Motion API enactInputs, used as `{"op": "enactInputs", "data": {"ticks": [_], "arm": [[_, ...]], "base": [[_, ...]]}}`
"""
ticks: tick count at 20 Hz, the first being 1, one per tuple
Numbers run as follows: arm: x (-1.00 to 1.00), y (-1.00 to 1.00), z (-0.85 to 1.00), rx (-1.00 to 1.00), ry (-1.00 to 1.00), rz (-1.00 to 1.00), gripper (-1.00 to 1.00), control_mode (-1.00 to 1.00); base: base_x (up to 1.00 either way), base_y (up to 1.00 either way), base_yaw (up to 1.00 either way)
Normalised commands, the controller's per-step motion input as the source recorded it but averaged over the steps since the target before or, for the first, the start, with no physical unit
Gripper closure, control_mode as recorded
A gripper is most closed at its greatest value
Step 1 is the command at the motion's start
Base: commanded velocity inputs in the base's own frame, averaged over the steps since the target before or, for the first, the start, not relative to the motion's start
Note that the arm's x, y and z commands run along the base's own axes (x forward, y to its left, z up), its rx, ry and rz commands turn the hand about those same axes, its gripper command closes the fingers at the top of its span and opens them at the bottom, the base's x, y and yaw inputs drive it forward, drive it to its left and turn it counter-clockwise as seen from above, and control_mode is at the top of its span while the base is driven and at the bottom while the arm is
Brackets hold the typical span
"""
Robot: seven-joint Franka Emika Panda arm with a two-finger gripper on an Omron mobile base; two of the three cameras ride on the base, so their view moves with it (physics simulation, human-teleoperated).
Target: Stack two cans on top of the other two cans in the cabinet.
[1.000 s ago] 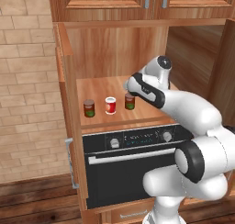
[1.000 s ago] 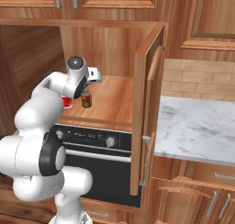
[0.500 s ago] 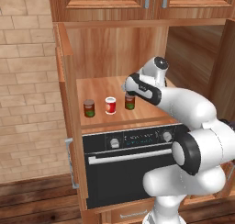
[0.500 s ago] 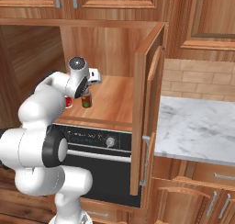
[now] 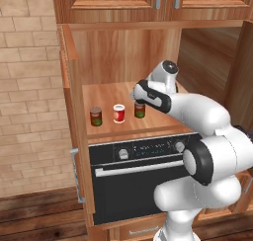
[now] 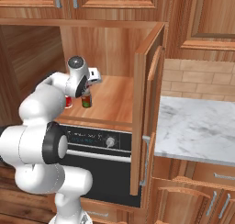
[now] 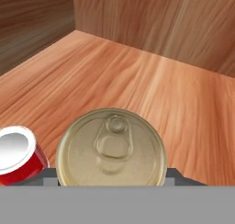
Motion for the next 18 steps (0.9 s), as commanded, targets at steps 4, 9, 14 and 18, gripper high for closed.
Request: {"op": "enactInputs", "data": {"ticks": [4, 9, 14, 18], "arm": [[0.08, 0.00, -0.02, -0.01, 0.03, 0.01, 1.00, -1.00], [0.12, 0.00, -0.01, 0.00, 0.05, 0.02, 1.00, -1.00], [0.07, 0.00, -0.03, 0.00, 0.04, 0.01, 1.00, -1.00], [0.07, 0.00, -0.05, 0.00, 0.00, 0.01, 1.00, -1.00]], "base": [[0.00, 0.00, 0.00], [0.00, 0.00, 0.00], [0.00, 0.00, 0.00], [0.00, 0.00, 0.00]]}}
